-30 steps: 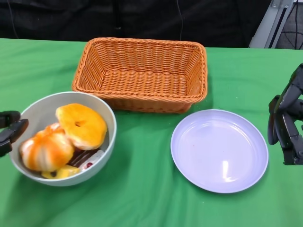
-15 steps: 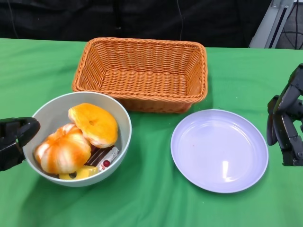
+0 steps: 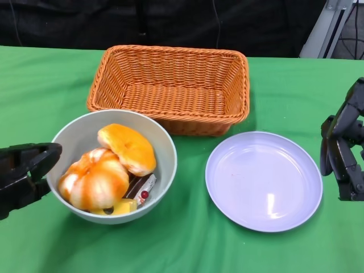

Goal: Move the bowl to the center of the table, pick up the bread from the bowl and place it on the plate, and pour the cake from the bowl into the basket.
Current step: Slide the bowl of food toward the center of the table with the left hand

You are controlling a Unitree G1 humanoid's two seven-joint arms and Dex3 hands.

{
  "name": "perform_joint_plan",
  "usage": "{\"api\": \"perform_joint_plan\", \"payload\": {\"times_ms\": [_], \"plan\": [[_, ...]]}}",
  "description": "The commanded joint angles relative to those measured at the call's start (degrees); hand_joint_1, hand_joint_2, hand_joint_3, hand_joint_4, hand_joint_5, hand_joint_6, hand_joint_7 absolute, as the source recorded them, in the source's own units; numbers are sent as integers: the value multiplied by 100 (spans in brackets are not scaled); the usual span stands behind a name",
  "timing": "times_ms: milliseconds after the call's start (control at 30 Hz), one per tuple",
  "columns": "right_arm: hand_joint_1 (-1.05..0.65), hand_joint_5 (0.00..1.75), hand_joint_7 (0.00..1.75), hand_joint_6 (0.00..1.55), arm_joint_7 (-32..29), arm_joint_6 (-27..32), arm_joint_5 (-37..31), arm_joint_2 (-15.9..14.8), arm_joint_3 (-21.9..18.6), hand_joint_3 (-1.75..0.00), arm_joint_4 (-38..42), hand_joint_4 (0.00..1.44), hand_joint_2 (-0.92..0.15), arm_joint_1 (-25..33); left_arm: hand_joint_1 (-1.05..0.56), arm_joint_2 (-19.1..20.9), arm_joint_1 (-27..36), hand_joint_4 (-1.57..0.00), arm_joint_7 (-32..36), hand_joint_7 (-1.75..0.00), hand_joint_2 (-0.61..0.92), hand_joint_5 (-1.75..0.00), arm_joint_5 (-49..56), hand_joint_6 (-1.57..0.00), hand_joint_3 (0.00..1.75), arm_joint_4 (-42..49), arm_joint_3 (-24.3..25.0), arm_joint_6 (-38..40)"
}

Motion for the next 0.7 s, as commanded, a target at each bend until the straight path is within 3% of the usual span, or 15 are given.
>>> {"api": "perform_joint_plan", "payload": {"times_ms": [33, 700], "plan": [[-27, 175, 168, 66, 12, -89, -4, -11, -17, -139, 42, 91, -37, 31, -67, -125, 69, 0, 98, 0, 92, 0, -215, -7, 41, -172, 151, 184], [-25, 175, 167, 64, 40, -82, -3, -25, -8, -139, 37, 90, -39, 55, -64, -383, 237, -3, 340, -1, 92, -1, -697, -10, 37, -708, 145, 754]]}}
